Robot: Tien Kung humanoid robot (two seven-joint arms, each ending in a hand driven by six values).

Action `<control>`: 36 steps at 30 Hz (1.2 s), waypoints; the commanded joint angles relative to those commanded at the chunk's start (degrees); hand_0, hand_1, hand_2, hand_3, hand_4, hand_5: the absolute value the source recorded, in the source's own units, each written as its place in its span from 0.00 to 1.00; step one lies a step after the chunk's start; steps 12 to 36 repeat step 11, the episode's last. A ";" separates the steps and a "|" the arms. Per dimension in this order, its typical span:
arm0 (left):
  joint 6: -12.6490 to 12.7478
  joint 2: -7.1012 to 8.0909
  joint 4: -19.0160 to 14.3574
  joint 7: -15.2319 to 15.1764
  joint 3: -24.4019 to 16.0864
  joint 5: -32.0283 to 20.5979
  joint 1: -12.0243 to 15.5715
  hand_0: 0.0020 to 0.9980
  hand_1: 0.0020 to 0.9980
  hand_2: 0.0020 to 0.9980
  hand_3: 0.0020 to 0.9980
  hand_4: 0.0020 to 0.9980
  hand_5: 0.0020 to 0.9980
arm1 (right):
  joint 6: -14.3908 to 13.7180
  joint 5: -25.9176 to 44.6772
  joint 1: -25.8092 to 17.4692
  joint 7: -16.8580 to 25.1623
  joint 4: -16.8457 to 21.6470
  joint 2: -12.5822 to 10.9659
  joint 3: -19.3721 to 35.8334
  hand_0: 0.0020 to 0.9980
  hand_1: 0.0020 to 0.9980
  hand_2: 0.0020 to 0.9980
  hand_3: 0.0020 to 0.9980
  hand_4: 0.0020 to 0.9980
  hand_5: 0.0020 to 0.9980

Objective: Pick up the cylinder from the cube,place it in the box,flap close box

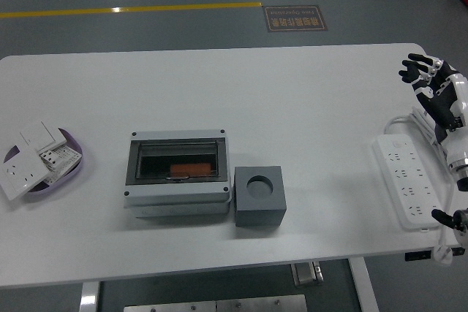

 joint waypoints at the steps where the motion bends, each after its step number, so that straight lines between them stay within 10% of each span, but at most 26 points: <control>1: 0.00 0.00 0.00 0.00 0.00 0.05 -0.03 0.64 0.67 0.66 0.70 0.75 0.32 | -0.03 -0.06 -0.06 0.01 0.06 0.06 0.11 0.72 0.65 0.70 0.69 0.75 0.45; 11: -0.42 2.55 0.00 0.65 0.37 2.10 -2.54 0.64 0.67 0.66 0.70 0.75 0.32 | -0.37 0.86 -2.36 0.89 0.56 1.34 1.53 0.72 0.65 0.70 0.69 0.77 0.37; 36: -0.42 2.55 0.00 0.65 0.37 2.10 -2.54 0.64 0.67 0.66 0.70 0.75 0.32 | -0.37 0.86 -2.36 0.89 0.56 1.34 1.53 0.72 0.65 0.70 0.69 0.77 0.37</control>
